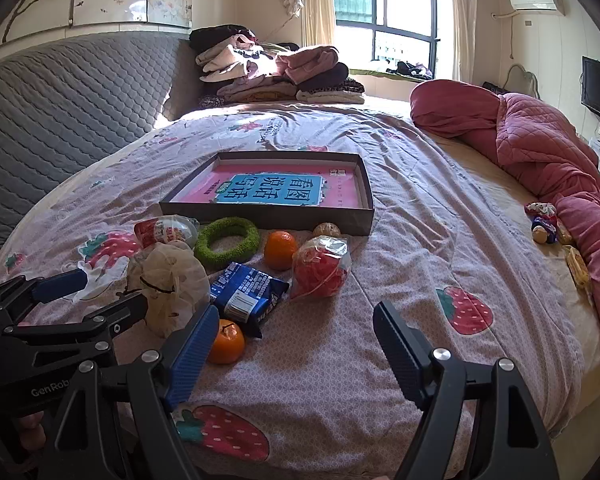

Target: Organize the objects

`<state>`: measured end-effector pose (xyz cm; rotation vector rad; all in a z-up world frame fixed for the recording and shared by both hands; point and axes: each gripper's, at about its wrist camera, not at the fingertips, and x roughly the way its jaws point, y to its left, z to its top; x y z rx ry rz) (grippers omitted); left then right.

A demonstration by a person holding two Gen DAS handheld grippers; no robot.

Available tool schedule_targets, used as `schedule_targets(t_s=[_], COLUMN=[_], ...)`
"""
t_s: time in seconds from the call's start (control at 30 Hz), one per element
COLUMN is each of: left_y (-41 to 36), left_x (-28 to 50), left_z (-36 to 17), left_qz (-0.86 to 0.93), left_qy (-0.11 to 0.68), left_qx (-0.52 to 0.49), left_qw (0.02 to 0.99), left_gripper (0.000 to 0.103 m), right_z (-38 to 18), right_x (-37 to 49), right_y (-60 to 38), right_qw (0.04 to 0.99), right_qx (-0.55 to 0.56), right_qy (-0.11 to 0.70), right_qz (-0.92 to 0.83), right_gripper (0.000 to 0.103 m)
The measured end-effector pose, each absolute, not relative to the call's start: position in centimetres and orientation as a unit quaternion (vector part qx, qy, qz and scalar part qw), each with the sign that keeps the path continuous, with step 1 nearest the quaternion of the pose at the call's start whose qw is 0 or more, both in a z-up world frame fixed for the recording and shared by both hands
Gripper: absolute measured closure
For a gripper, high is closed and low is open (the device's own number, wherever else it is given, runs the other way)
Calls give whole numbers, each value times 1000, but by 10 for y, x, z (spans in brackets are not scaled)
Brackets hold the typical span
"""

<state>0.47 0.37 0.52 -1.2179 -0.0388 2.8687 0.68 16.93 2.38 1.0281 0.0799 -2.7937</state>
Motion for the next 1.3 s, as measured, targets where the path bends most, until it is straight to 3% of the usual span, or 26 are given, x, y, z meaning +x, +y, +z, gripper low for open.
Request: schedule_targets(t_s=[1.3], left_y=[2], left_x=[6], left_z=[7], left_qz=[921], left_qy=[-15], left_qx=[-389], left_qw=[16], left_gripper=[21], right_z=[34], right_x=[11], right_y=[177], right_qw=[83], right_qx=[318], right_qy=[22], right_qz=[-944], right_gripper=[24])
